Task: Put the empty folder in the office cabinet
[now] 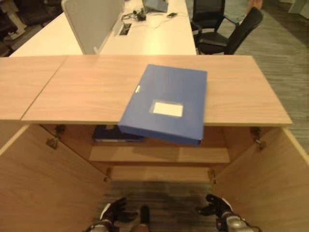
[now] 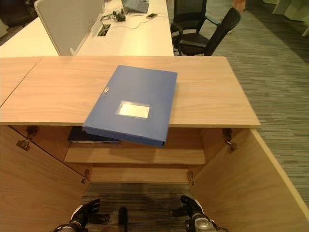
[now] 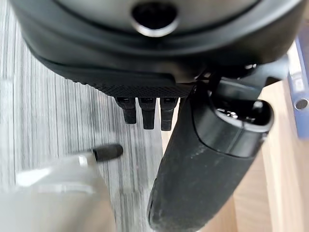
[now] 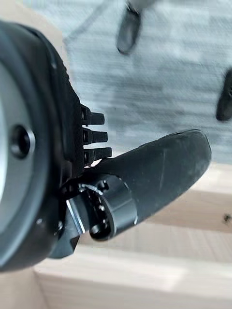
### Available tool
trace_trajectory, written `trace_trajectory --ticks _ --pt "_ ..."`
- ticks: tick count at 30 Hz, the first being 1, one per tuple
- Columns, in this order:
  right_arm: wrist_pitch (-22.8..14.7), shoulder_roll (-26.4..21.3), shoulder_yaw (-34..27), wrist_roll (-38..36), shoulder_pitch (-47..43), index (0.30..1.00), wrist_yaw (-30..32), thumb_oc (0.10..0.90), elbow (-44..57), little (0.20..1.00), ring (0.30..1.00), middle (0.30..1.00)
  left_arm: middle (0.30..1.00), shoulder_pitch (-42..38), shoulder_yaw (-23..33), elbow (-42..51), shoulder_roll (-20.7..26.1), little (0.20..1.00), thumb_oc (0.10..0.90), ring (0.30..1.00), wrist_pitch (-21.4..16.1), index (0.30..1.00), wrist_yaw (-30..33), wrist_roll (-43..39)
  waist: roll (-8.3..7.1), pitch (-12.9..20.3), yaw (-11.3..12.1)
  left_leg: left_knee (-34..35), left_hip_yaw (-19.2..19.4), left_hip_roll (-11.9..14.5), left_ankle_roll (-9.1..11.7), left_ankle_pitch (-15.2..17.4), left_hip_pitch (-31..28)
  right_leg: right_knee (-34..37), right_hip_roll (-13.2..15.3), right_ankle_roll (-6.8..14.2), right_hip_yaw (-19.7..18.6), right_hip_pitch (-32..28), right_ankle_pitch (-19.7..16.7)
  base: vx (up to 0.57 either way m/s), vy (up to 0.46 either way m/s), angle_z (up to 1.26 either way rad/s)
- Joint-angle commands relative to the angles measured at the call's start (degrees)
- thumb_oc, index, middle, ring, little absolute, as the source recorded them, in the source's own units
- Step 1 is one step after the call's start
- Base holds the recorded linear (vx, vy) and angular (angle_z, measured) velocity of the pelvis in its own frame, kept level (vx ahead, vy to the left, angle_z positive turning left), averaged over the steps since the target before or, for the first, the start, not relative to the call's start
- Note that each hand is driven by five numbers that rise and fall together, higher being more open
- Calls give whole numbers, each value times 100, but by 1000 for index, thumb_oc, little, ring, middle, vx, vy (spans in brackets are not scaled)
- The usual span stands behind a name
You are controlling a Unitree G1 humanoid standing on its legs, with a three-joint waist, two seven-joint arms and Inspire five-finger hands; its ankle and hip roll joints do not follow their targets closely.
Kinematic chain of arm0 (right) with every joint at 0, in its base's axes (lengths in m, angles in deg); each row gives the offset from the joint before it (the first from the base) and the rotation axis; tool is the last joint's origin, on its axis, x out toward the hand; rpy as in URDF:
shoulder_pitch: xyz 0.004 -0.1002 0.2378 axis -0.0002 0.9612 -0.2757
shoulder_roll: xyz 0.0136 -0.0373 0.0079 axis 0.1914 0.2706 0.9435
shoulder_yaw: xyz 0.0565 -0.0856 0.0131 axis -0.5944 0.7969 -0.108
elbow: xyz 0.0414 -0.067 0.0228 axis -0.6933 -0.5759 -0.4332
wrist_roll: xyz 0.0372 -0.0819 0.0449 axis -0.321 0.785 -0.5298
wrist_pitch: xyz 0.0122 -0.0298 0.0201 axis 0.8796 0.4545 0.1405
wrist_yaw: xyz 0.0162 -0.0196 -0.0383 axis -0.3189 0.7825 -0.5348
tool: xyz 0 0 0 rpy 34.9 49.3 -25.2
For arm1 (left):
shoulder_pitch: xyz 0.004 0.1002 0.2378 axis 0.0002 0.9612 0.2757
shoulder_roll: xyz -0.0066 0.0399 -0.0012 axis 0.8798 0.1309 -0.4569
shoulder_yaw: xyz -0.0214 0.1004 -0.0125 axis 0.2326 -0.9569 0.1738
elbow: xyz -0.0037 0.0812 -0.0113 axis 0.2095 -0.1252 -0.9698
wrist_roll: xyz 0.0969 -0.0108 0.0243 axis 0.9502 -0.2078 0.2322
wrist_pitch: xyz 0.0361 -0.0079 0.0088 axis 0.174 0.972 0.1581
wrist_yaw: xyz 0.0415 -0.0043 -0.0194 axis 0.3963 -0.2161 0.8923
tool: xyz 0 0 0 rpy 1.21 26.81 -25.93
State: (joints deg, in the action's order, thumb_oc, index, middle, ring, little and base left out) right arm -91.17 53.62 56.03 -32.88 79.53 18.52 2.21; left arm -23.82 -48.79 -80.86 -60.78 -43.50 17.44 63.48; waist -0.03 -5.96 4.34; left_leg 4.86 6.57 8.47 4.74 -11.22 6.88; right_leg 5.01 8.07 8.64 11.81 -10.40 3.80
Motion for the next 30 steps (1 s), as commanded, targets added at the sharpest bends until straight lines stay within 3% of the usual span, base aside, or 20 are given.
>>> trace_trajectory --ticks 1,7,11,13,14,16,18,19,22,30 --pt "-226 -162 -79 26 -306 900 37 800 407 900 900 900 900 -547 138 8 216 900 800 900 -239 900 30 52 -95 -316 -19 -208 -24 -207 29 650 -250 -193 208 49 -121 26 143 -88 -158 3" --pt "-281 -272 -161 -107 -235 900 70 800 225 900 900 900 900 -600 96 -102 114 900 800 900 -229 900 39 -6 44 -503 -100 -277 -222 119 281 281 -70 -1 -156 -188 -73 -72 315 -97 -162 5" --pt "-300 -357 -143 -145 -293 900 103 800 111 900 900 900 900 -712 86 -182 71 900 800 900 -233 900 75 -95 51 -675 -86 -660 -488 170 355 288 162 -1 -232 -294 -60 -54 293 -123 -100 17" --pt "-295 -430 -119 -168 -375 900 102 800 -1 900 900 900 900 -798 35 -149 48 900 800 900 -251 900 66 -165 -80 -785 -103 -1227 -802 -123 309 734 214 -89 -170 -383 -54 158 166 -226 -118 27" --pt "-298 -429 -117 -169 -378 900 101 800 -5 900 900 900 900 -798 36 -150 49 900 800 900 -251 900 66 -165 -79 -794 -115 -1275 -815 -127 306 772 227 -92 -169 -378 -42 144 178 -104 -50 28" --pt "-308 -469 -136 -161 -414 900 60 800 -39 900 900 900 900 -749 24 -113 31 900 800 900 -234 900 20 -136 -209 -740 -199 -1850 -908 -451 153 1412 -6 -338 -91 -460 -39 391 172 -136 -31 -2" --pt "-300 -474 -160 -156 -414 900 60 800 -67 900 900 900 900 -707 15 -115 24 900 800 900 -223 900 19 -110 -206 -708 -258 -1891 -808 -451 105 1559 -163 -478 -95 -484 -37 488 219 -43 45 -31" --pt "-278 -448 -193 -201 -371 900 33 800 -75 900 900 900 900 -641 -12 -77 1 900 800 900 -191 900 -18 -92 -93 -606 -324 -1529 -596 -395 32 1570 -448 -567 -180 -474 33 530 241 46 73 -4" --pt "-293 -404 -236 -218 -361 900 30 800 -101 900 900 900 900 -561 -38 -55 -4 900 800 900 -180 900 -51 14 -14 -447 -366 -1061 -452 -385 9 1497 -679 -508 -186 -403 116 482 197 61 103 42" --pt "-234 -224 -148 -86 -290 900 -19 800 -51 900 900 900 900 -516 7 -9 64 900 800 900 -205 900 -50 124 35 -297 -344 -158 -410 -466 -91 1333 -1160 -549 -56 -237 181 399 109 40 89 5"
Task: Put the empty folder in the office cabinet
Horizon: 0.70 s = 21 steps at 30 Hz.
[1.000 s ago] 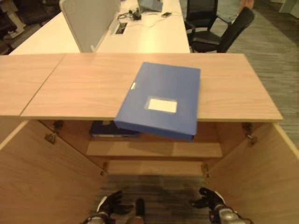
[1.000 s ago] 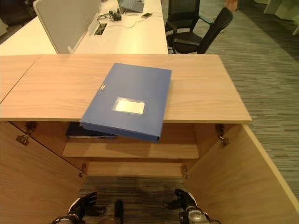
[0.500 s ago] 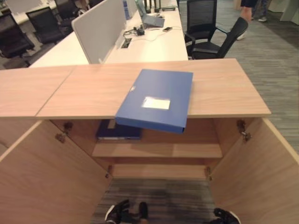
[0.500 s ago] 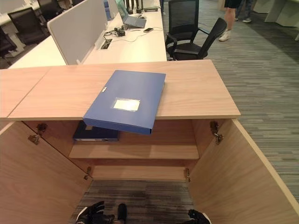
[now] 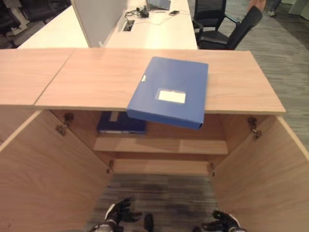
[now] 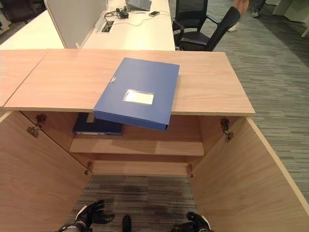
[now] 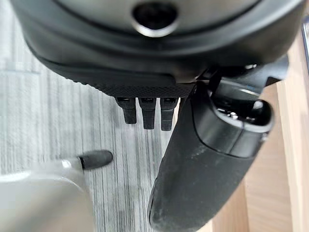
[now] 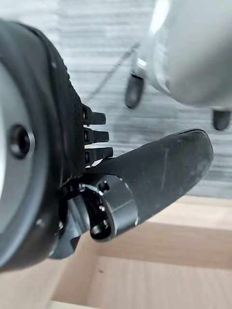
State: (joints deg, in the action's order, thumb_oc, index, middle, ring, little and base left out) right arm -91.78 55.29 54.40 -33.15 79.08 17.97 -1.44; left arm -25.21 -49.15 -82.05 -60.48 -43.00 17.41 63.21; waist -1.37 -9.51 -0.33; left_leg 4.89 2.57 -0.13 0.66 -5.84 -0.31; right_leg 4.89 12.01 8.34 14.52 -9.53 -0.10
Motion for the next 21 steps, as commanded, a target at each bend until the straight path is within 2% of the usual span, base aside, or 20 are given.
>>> trace_trajectory --ticks 1,6,11,12,14,15,16,18,19,21 --pt "-173 -391 15 -59 -245 900 37 800 315 900 900 900 900 -376 43 109 35 900 800 900 -254 900 -48 150 169 58 124 -160 -10 394 317 794 -443 -537 -449 -207 -90 311 498 24 93 2" --pt "-171 -345 16 -21 -185 900 55 800 355 900 900 900 900 -336 94 556 132 900 800 900 -316 900 55 215 154 112 146 -68 -41 346 288 775 -499 -424 -418 -155 -86 263 430 2 47 1" --pt "-241 -332 -112 16 -113 900 139 800 508 900 900 900 900 -191 343 2055 529 900 800 900 -441 900 526 994 90 121 218 -17 -76 334 292 771 -510 -310 -396 -108 -63 213 367 -3 8 2" --pt "-282 -305 -140 30 -74 900 196 800 610 900 900 900 900 -85 477 2442 626 900 800 900 -451 900 777 1312 61 118 239 -15 -87 330 293 773 -503 -302 -392 -95 -56 203 364 -13 -27 5" --pt "-458 -224 -202 101 26 900 369 800 669 900 900 900 900 64 845 3321 806 900 800 900 -602 900 1687 2299 -14 115 317 -2 -115 333 311 768 -484 -300 -386 -64 -18 192 368 -13 -42 2" --pt "-502 -206 -195 125 44 900 414 800 684 900 900 900 900 87 950 3515 841 900 800 900 -615 900 1995 2651 -39 117 334 0 -119 333 317 770 -483 -300 -384 -60 -12 184 372 0 0 0" --pt "-504 -201 -189 127 45 900 417 800 683 900 900 900 900 102 955 3533 834 900 800 900 -606 900 2008 2675 -44 116 330 -1 -118 331 317 771 -486 -300 -382 -60 -12 181 374 0 0 0" --pt "-607 -158 -130 177 116 900 511 800 676 900 900 900 900 112 1163 3911 832 900 800 900 -519 900 2845 3447 -100 138 358 4 -120 348 335 783 -504 -276 -381 -52 -1 138 376 12 -41 0" --pt "-611 -156 -126 177 115 900 513 800 671 900 900 900 900 120 1164 3919 825 900 800 900 -511 900 2858 3464 -101 138 355 4 -120 347 336 784 -506 -272 -381 -52 -1 134 375 15 -49 1" --pt "-618 -106 -43 150 138 900 530 800 628 900 900 900 900 92 1345 4257 840 900 800 900 -408 900 3365 3870 -131 160 363 3 -112 377 355 785 -526 -239 -383 -54 15 96 366 6 -41 1"
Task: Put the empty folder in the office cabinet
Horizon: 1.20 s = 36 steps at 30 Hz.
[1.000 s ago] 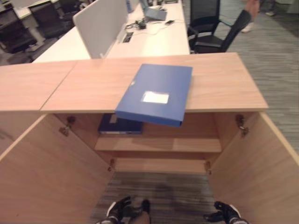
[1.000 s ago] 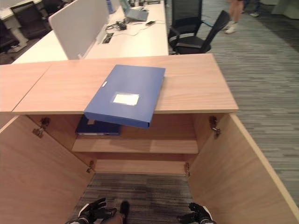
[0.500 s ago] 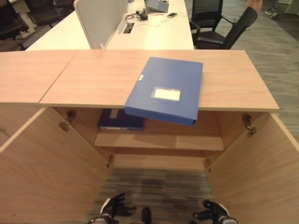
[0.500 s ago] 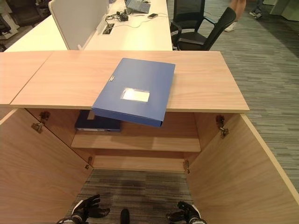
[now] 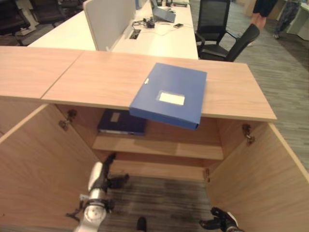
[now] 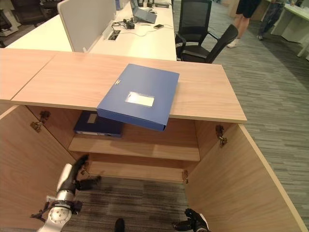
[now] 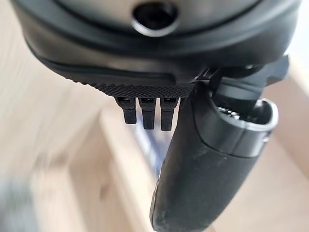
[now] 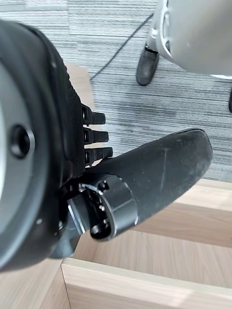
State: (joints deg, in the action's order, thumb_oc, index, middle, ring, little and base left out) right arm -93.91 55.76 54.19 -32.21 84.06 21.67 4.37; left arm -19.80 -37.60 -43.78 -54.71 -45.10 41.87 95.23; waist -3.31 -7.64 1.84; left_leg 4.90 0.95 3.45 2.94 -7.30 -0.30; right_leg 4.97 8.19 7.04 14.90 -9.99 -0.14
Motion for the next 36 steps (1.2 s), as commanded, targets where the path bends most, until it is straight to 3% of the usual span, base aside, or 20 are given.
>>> trace_trajectory --ticks 1,6,9,15,28,36 --pt "-404 -126 14 33 -362 900 169 800 14 900 900 900 900 -455 234 545 253 900 800 900 -203 900 1068 761 63 -17 147 2 49 23 134 932 -532 -233 0 77 -20 126 369 0 0 0" --pt "-423 -94 128 -56 -395 900 145 800 -10 900 900 900 900 -506 311 968 524 900 800 900 -51 900 1341 1405 77 17 161 1 43 32 153 939 -565 -171 -8 83 -34 69 351 0 0 0" --pt "-442 -104 245 -28 -413 900 125 800 44 900 900 900 900 -646 364 1542 928 900 800 900 32 900 1367 2069 130 63 163 6 33 30 166 942 -591 -100 -20 84 -32 19 329 0 0 0" --pt "-443 -95 360 22 -377 900 47 800 78 900 900 900 900 -812 486 2335 1278 900 800 900 -81 900 1272 2517 195 112 138 10 14 29 185 937 -608 -53 -40 81 -44 -14 326 2 -5 0" --pt "-426 -284 589 196 -369 900 -76 800 221 900 900 900 900 -1894 118 3060 2290 900 800 900 -447 900 842 2574 415 139 -54 10 131 86 255 899 -603 -10 -107 111 -83 38 328 -5 -3 -1" --pt "-389 -291 506 160 -373 900 -40 800 162 900 900 900 900 -2000 -249 2974 1995 900 800 900 -739 900 378 1765 500 135 -151 10 277 126 271 876 -643 3 -139 113 -128 58 347 1 -7 -10"
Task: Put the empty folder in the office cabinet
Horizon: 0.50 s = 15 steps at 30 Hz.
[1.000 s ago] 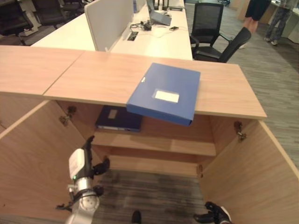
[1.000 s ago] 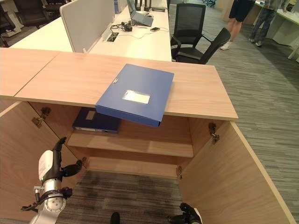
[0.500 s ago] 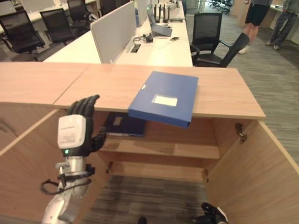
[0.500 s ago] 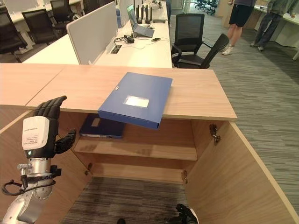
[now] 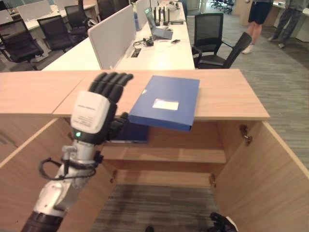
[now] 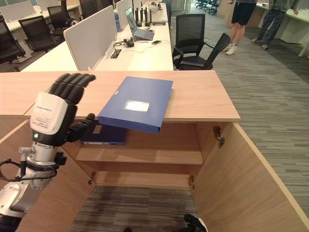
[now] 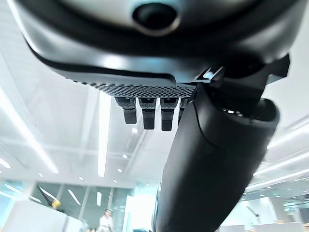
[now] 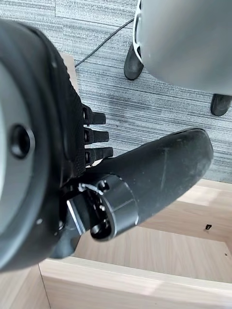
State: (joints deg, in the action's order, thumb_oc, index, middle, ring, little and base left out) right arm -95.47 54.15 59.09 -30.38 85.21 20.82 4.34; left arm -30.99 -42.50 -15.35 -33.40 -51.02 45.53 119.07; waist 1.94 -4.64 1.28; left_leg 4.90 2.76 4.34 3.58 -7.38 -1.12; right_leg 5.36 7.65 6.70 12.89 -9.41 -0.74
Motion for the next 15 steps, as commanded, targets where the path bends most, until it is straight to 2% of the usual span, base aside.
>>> trace_trajectory --ticks 1,6,15 --pt "-234 -133 12 -23 -487 900 45 800 165 900 900 900 900 -889 235 125 -138 900 800 900 -149 900 9 -625 -22 -168 -91 10 94 38 207 884 -564 -36 -86 146 75 -3 408 0 0 0" --pt "-207 -114 -97 -76 -457 900 95 800 82 900 900 900 900 -724 191 -27 -461 900 800 900 -150 900 -112 -974 1 -200 -149 10 134 50 211 885 -588 -36 -108 129 58 -7 430 1 -3 -3" --pt "-200 -110 -175 -114 -370 900 133 800 32 900 900 900 900 -591 112 -205 -623 900 800 900 -139 900 -262 -1141 -20 -204 -198 10 159 90 223 898 -628 -36 -140 101 51 -44 472 4 -3 -5"
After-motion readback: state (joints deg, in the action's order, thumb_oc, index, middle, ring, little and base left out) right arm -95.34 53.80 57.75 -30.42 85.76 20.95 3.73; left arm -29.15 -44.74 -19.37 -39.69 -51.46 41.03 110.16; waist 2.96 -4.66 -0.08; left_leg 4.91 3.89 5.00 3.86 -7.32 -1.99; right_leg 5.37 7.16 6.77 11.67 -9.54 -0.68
